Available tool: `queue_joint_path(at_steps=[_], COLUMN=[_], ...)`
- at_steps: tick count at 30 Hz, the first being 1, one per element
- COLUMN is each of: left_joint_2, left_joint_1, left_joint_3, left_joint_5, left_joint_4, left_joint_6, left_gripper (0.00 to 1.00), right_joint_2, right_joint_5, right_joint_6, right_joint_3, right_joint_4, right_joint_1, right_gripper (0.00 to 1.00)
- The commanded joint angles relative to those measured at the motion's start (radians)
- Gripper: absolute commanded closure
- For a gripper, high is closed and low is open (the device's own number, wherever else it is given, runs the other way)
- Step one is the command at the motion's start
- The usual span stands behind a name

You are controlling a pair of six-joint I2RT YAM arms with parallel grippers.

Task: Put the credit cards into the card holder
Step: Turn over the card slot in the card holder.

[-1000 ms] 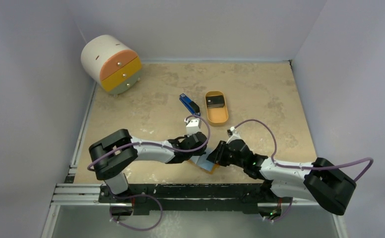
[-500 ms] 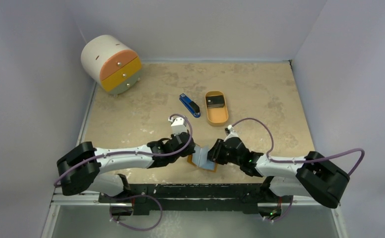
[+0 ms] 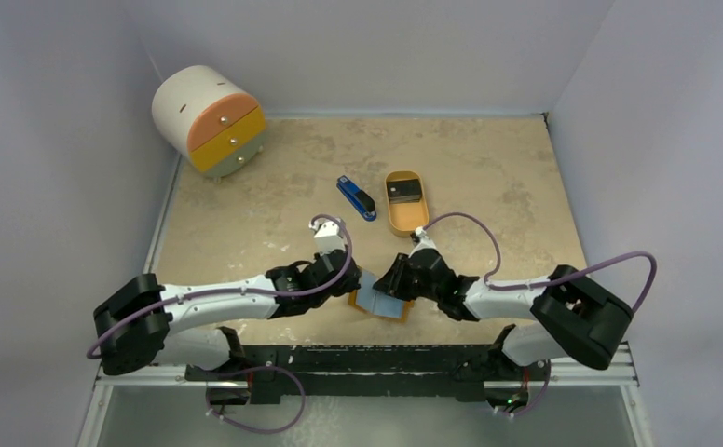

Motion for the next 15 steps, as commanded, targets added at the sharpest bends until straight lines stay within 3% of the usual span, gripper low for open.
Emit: queue_joint_path(at_steps=[1,7,15], left_joint_2=[-0.077,-0.14,0.046], left_joint_1=[0.003,0.003,0.003], left_joint_3=[0.004,0.001,-0.039], left_joint_5=[-0.004,0.072,0.154], left_joint_4=[0.013,0.138,0.283], left_joint_6=[-0.007,-0.004,-0.015], left_gripper=[1.0,1.0,1.0], right_joint_2=[0.041,0.059,0.056], right_joint_5=[0.009,0.008,0.012], right_joint_6=[-0.038,-0.035,-0.029], right_joint_3=[0.04,0.039,0.028], right_joint_4=[0.004,0.007,0.009], right_joint_1=[0.004,0.003,0.004], right_gripper=[0.74,0.74,0.74])
